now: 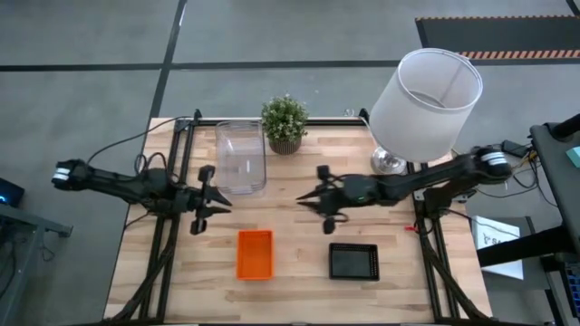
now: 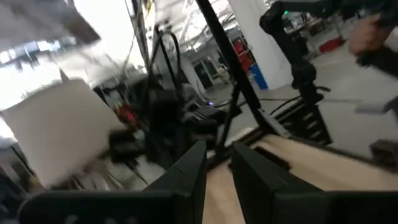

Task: Stack baskets by color
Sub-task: Return to Home Position

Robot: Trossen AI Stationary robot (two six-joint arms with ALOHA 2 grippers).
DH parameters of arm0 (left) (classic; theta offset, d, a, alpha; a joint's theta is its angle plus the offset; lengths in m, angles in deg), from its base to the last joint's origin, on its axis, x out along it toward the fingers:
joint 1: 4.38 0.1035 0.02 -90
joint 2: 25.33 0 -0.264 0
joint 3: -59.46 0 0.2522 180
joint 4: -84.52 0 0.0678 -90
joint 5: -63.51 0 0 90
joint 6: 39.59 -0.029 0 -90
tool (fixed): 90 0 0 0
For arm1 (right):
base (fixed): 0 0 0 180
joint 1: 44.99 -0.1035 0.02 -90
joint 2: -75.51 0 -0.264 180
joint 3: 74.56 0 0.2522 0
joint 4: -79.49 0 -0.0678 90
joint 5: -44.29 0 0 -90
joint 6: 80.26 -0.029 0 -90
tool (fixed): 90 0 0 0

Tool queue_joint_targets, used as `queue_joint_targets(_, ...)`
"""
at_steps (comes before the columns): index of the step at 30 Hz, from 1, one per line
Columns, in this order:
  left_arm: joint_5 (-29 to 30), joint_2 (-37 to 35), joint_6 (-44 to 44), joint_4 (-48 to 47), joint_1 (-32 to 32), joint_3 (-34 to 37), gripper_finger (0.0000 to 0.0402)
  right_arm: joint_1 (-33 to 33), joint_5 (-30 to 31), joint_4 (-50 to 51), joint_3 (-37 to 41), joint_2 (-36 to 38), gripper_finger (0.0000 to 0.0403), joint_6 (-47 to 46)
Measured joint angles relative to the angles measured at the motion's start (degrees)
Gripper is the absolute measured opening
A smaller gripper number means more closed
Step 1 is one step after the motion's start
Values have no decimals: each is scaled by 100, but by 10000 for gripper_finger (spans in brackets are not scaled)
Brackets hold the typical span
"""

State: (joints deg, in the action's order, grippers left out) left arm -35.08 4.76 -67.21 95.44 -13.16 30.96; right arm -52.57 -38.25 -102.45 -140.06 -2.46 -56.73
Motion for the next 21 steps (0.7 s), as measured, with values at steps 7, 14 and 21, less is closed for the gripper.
queue_joint_targets(7,78,339,521,397,4,-10,58,-178,1,-39,1074,1518,38,268)
queue_joint_targets(14,160,57,1083,-225,4,-9,58,-332,3,-2,2065,2829,38,398)
queue_joint_targets(21,183,-415,1227,-476,4,0,58,-329,14,-3,2975,4201,38,182)
